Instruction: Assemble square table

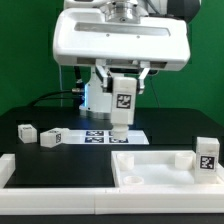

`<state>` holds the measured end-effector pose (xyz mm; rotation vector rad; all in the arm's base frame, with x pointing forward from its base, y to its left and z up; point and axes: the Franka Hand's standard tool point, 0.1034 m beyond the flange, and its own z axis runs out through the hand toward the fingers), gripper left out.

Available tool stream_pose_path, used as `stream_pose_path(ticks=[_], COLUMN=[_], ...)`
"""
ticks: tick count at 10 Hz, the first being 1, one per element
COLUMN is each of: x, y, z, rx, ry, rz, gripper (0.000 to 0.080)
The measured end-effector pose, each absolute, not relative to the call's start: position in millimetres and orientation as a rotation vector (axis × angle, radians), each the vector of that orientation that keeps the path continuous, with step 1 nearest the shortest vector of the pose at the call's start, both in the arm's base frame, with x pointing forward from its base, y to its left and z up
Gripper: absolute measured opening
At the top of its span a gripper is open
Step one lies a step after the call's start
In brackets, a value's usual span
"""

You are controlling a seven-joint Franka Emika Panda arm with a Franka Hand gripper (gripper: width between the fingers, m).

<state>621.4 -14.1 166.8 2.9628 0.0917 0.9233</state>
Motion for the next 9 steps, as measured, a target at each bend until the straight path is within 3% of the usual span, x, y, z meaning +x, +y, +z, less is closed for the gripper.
stream_pose_path(ticks=[2, 5, 6, 9], x=[632, 631, 628, 604], y=[20, 18, 13, -29], z=[187.3, 184.5, 180.6, 142.8], rx=[3.039, 3.029, 3.019, 3.045], ry=[0.042, 0.063, 0.102, 0.187], rz=[0.942, 0.938, 0.925, 0.812], gripper=[0.0291, 0.0291, 0.0291, 0.0291])
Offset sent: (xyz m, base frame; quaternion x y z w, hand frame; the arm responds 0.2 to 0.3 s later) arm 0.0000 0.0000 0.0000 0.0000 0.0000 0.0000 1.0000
